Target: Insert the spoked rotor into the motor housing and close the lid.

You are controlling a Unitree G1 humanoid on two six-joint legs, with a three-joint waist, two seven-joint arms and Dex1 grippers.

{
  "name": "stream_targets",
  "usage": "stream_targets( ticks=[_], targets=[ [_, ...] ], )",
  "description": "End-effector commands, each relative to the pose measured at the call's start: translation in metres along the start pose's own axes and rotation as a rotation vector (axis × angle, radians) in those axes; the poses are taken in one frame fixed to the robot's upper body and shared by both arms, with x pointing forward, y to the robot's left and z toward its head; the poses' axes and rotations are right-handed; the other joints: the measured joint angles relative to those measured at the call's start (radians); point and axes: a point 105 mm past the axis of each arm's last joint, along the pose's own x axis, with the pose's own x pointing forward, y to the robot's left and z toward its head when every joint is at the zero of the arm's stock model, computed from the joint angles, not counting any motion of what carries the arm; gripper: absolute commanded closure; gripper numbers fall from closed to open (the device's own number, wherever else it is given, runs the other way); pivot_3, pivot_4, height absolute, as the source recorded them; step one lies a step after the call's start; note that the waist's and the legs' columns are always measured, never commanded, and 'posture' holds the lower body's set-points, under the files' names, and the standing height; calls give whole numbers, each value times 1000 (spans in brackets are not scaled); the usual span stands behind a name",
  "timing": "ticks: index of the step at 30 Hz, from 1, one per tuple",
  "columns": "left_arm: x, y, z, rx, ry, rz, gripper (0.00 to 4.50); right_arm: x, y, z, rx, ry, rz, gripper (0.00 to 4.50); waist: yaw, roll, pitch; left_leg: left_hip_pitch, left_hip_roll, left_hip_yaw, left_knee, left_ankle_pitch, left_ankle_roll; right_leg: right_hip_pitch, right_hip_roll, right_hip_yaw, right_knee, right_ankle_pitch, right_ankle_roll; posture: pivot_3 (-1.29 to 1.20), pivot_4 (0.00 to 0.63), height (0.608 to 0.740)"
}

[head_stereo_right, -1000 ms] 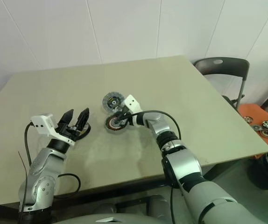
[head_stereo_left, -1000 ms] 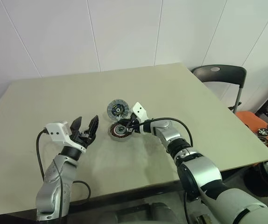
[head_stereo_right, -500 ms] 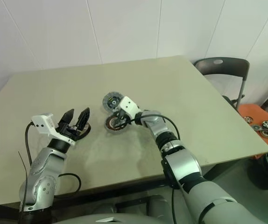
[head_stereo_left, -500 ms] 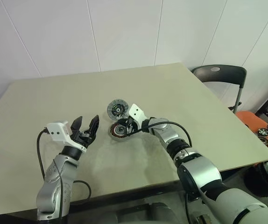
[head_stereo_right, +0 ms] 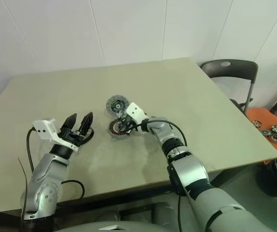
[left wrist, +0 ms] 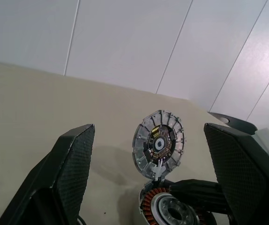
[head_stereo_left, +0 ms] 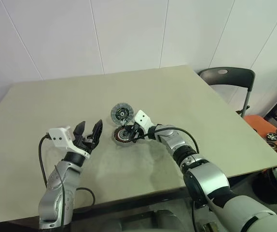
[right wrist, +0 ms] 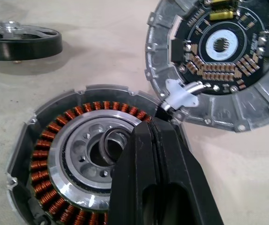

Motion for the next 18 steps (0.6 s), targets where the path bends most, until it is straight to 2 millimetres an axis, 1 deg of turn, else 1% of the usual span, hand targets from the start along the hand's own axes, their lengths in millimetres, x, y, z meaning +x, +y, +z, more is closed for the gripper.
stream_targets(
  ticks=[1,8,18],
  targets=[
    [1,-4,9,21,-36,-17,506,0,-3,7,-7,-26,-7,4474,0,0,0,0,0,0,0,0,0,0,0,0,0,0,0,0,0,740],
    [1,-3,10,19,-40,-19,506,1,0,9,-19,-31,2,4474,0,0,0,0,0,0,0,0,0,0,0,0,0,0,0,0,0,740],
    [2,-3,7,-1,-41,-13,506,4,4,21,-58,-69,37,4474,0,0,0,0,0,0,0,0,0,0,0,0,0,0,0,0,0,740]
  ],
)
